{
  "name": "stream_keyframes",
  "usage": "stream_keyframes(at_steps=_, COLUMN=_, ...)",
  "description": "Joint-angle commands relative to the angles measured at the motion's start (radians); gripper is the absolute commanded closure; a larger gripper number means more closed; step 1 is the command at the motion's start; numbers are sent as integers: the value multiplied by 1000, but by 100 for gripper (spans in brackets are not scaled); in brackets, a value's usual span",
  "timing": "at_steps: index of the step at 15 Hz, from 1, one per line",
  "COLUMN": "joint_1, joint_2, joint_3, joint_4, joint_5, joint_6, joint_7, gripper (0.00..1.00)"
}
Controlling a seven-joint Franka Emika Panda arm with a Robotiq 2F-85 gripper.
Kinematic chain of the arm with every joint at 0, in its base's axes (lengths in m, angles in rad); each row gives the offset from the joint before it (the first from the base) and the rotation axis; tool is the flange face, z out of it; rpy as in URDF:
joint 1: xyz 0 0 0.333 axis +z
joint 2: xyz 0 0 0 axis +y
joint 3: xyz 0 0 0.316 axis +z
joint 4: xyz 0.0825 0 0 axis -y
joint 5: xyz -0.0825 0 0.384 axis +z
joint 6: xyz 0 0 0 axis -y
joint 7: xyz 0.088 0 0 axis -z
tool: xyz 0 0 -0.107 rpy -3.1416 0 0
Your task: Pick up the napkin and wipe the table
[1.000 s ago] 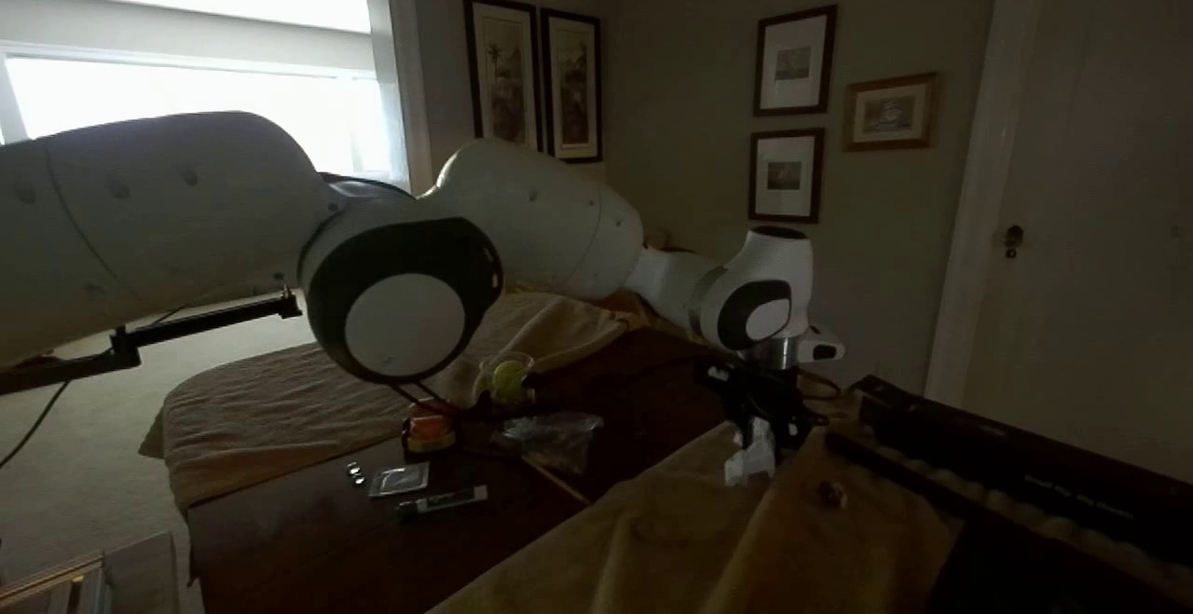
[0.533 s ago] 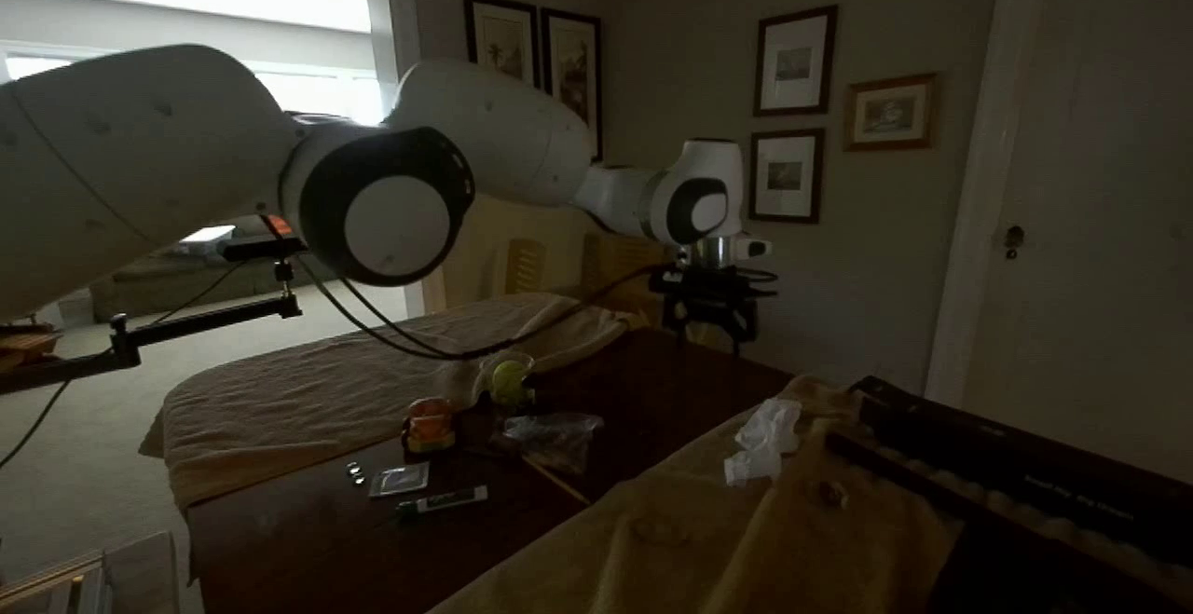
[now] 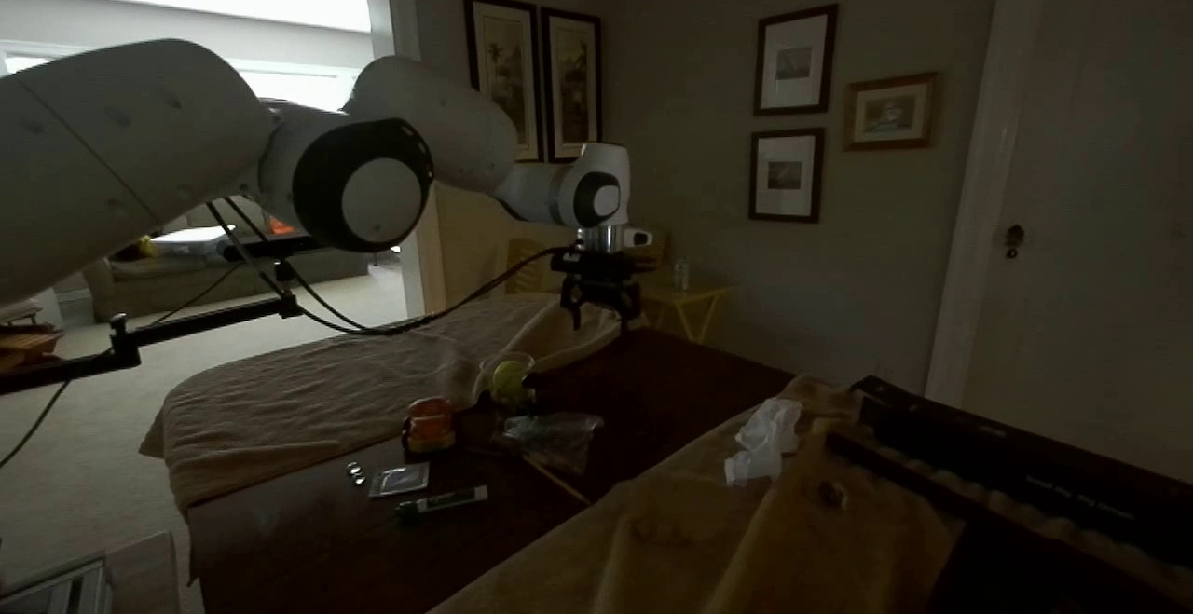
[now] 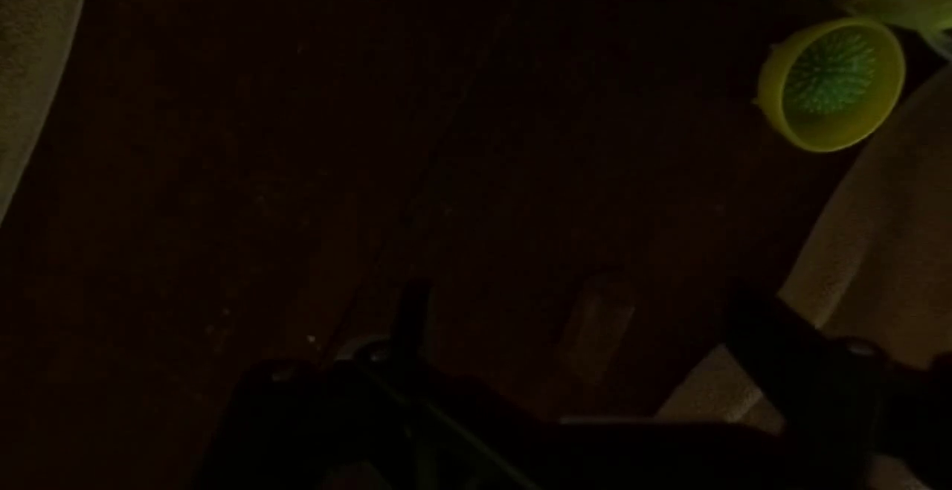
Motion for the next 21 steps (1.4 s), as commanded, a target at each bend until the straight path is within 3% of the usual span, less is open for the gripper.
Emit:
stream_keyframes(at_steps=1, joint_1=72, joint_2=-14, joint_3=-48, joint_4=-51, joint_5=-69, joint_6=55, joint_7=55, gripper=0)
stream_keyframes(at_steps=5, joint_1=118, joint_2=-17, joint_3=-86, joint_4=-65, joint_5=-92, joint_6=75, joint_7=90, gripper=0)
stream_keyframes(at_steps=9, joint_1=135, joint_2=-43, joint_3=-115, joint_4=-85, joint_5=-98, joint_6=166, joint_7=134, gripper=0)
stream_keyframes(at_steps=11, joint_1=132, joint_2=-69, joint_3=-102, joint_4=-95, joint_5=-87, joint_6=159, joint_7=99, gripper=0)
stream_keyframes(at_steps=15, joint_1=96, joint_2=-155, joint_3=-6, joint_4=-113, joint_5=-21, joint_6=48, joint_7=-44, gripper=0)
stream_keyframes(at_steps=17, joint_1=101, joint_2=-185, joint_3=3, joint_4=-106, joint_5=-30, joint_6=-16, joint_7=-52, gripper=0)
stream_keyframes(at_steps=18, joint_1=115, joint_2=-120, joint_3=-20, joint_4=-47, joint_5=-53, joint_6=29, joint_7=-11, gripper=0)
stream_keyframes(at_steps=21, joint_1=115, joint_2=-155, joint_3=-6, joint_4=-50, joint_5=-52, joint_6=-16, joint_7=-23, gripper=0)
